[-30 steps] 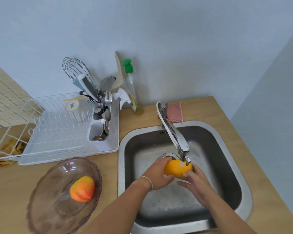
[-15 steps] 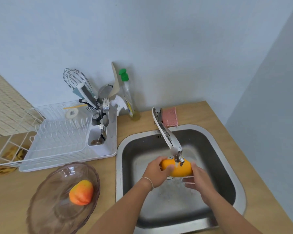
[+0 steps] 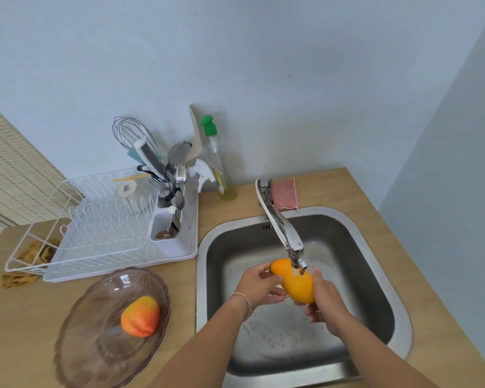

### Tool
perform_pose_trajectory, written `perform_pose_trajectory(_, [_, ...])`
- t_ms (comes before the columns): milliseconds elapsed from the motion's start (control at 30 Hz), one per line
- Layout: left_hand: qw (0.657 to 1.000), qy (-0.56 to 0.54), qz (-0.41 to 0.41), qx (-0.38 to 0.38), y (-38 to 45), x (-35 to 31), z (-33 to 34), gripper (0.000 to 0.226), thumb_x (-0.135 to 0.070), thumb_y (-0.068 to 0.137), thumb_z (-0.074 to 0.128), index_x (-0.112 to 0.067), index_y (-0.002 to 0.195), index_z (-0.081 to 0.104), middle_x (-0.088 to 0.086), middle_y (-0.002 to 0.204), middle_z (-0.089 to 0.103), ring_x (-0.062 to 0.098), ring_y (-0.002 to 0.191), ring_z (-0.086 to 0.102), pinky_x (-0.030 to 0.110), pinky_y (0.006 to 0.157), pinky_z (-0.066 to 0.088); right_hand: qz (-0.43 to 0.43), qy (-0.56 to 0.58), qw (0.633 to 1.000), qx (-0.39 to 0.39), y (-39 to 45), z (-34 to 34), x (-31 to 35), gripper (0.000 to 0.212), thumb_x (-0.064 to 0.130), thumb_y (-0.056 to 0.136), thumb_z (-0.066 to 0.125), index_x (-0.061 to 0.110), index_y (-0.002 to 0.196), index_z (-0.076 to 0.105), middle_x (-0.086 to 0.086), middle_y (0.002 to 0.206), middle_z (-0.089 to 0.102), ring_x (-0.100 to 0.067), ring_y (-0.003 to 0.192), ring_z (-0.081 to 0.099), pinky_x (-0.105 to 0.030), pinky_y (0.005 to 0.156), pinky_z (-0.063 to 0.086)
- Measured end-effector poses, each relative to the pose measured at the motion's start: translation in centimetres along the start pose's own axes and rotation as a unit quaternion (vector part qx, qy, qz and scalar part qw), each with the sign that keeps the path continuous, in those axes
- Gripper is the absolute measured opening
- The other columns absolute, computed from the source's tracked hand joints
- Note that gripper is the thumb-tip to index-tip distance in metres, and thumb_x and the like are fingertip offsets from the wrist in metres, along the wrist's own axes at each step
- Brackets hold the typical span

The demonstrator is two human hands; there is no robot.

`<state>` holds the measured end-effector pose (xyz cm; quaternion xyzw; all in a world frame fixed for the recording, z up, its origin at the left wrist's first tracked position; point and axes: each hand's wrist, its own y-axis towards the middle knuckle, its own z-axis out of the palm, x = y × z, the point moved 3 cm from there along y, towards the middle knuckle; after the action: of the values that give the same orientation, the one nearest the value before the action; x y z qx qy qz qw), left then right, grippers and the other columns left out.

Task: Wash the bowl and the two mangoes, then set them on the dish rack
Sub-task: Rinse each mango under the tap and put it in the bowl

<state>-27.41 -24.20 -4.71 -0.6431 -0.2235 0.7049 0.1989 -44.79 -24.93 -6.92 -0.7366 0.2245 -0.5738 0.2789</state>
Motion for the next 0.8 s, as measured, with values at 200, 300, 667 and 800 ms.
perform_pose_trajectory(200, [0.999,0.010,-0.018,-0.040,0.4,-0.1,0.4,0.029,-0.026,0.092,0.068,-0.006,0.111,0.063,0.017,0.095,0.069,0.028,0.076,0.072,0.040,0.071,0.062,-0.045,-0.024,0.996,0.079,-0.4,-0.8,0.2,0.057,0.074,0.091,0.035,0.022,0.109,0.052,-0.006,0.054,0.051,-0.015,0.041,0.040,-0.023,0.041,0.032])
perform_pose_trajectory(300, [0.995,0.096,-0.008,-0.028,0.6,0.0,0.7,0.038,-0.039,0.090,0.066,-0.010,0.114,0.060,0.014,0.102,0.069,0.025,0.076,0.074,0.043,0.074,0.062,-0.074,-0.013,0.994,0.078,-0.5,-1.6,0.2,0.058,0.069,0.093,0.040,0.016,0.110,0.055,-0.010,0.052,0.052,-0.019,0.041,0.045,-0.025,0.042,0.037])
perform_pose_trajectory(667, [0.939,0.328,0.052,0.094,0.4,-0.5,4.4,0.055,-0.051,0.093,0.057,-0.023,0.136,0.037,0.006,0.121,0.058,0.021,0.096,0.069,0.037,0.081,0.060,-0.044,0.048,0.998,0.022,-0.9,-4.3,-1.3,0.046,0.057,0.096,0.051,0.014,0.107,0.062,-0.023,0.102,0.066,-0.034,0.076,0.070,-0.043,0.060,0.062])
perform_pose_trajectory(800, [0.970,0.229,0.076,0.041,1.0,0.0,3.5,0.041,-0.038,0.092,0.063,-0.022,0.128,0.051,0.004,0.117,0.059,0.023,0.094,0.069,0.034,0.077,0.061,-0.108,0.106,0.988,0.024,-0.7,-4.0,-1.4,0.033,0.040,0.090,0.070,0.020,0.115,0.061,-0.020,0.115,0.060,-0.036,0.086,0.068,-0.052,0.068,0.062])
